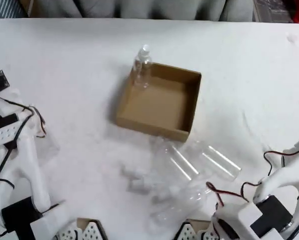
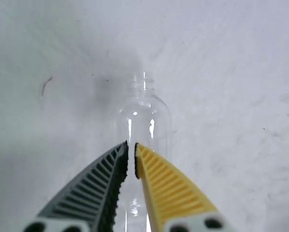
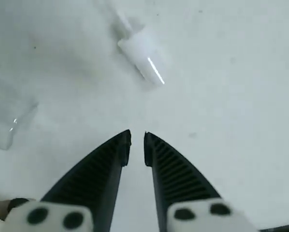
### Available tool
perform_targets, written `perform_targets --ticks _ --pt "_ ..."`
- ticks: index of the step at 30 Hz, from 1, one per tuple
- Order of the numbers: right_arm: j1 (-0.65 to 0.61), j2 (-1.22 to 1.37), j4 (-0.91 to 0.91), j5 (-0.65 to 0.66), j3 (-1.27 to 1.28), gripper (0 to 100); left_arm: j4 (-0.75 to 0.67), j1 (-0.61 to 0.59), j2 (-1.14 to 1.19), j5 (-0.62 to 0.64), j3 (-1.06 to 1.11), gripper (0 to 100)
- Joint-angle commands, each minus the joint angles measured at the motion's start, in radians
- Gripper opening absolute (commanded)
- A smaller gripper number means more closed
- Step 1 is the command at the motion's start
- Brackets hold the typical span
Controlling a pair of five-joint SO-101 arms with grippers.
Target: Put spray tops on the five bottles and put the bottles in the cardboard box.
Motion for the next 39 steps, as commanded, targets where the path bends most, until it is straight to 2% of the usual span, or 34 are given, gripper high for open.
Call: perform_targets --ticks 1,6,8,16,20,22,29,33,39 --pt "0.039 -0.005 0.007 -0.091 -0.02 1.7 -0.026 -0.004 -0.035 0.005 -0.005 3" --pt "0.027 -0.005 -0.058 -0.213 0.054 1.7 -0.026 -0.004 -0.035 0.005 -0.005 3" --pt "0.027 -0.005 -0.101 -0.371 0.068 1.7 -0.026 -0.004 -0.035 0.005 -0.005 3" --pt "-0.035 -0.005 -0.145 -1.151 0.069 3.8 -0.026 -0.004 -0.035 0.005 -0.002 3" --pt "-0.047 -0.004 -0.217 -1.422 0.092 8.4 -0.026 -0.005 -0.033 0.003 -0.002 3" --pt "-0.07 -0.004 -0.236 -1.471 0.11 11.4 -0.026 -0.005 -0.031 0.003 -0.002 3" --pt "-0.171 -0.004 -0.404 -1.479 0.218 18.0 -0.026 -0.002 -0.03 0.003 -0.002 3" --pt "-0.177 -0.004 -0.516 -1.482 0.25 18.1 -0.026 -0.001 -0.028 0.003 -0.002 3" --pt "-0.162 -0.004 -0.567 -1.577 0.272 18.3 -0.026 -0.001 -0.028 0.003 -0.002 3"
